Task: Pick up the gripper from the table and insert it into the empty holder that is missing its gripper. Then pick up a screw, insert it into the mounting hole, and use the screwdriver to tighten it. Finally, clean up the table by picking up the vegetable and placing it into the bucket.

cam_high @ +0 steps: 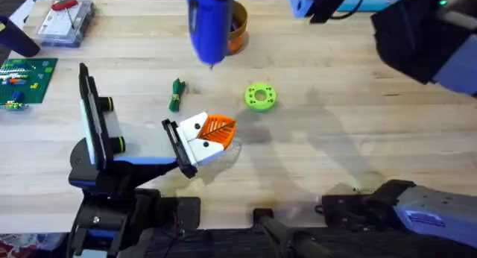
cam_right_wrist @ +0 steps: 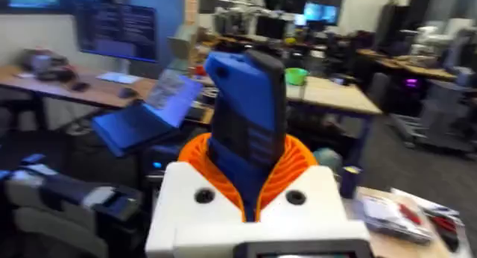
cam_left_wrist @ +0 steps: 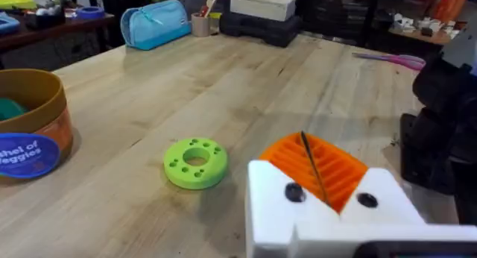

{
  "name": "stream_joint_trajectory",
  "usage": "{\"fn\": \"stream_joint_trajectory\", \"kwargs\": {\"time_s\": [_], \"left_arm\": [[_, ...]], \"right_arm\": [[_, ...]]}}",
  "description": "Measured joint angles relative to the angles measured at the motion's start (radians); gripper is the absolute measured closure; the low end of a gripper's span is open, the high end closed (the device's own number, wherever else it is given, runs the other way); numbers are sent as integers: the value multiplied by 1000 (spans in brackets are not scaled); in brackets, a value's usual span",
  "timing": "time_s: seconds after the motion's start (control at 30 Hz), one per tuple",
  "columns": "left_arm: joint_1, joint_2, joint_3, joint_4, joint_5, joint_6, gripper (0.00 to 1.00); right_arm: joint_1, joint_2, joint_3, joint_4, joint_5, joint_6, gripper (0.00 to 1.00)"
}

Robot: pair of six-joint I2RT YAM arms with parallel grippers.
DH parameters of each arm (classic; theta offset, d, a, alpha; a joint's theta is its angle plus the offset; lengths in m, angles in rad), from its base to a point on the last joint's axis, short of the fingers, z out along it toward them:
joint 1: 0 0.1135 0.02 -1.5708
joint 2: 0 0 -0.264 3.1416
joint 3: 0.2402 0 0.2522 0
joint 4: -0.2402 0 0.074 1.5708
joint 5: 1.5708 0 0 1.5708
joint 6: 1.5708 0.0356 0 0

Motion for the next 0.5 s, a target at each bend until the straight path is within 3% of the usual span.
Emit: {"fn": "stream_joint_trajectory", "kwargs": {"time_s": [0.23,0.5], "left_arm": [[0,0,0,-1,0,0,988],[0,0,0,-1,0,0,988]], "right_arm": [[73,0,0,8,-34,19,949],[99,0,0,7,-52,22,951]]}}
